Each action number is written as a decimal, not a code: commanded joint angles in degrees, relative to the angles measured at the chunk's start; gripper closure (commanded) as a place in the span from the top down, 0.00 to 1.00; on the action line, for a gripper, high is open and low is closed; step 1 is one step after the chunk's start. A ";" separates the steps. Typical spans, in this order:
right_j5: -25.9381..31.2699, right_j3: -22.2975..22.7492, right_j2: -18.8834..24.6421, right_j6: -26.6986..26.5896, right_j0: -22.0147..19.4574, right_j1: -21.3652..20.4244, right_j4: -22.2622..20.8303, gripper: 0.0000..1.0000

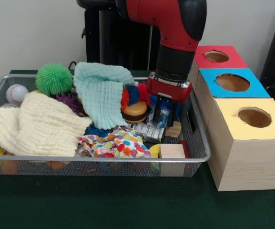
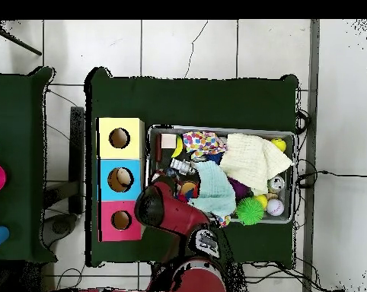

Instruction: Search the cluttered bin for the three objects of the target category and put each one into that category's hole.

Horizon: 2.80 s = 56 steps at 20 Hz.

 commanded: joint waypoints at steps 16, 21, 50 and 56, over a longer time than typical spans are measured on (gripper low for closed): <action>36.70 -7.04 -12.35 10.06 9.21 -11.50 2.51 0.00; 35.31 -6.18 -10.64 9.71 7.95 -12.99 2.51 0.00; 53.77 -17.14 -15.63 24.14 18.01 -14.89 5.63 0.00; 55.20 -17.12 -16.89 28.94 20.92 -14.27 7.71 0.00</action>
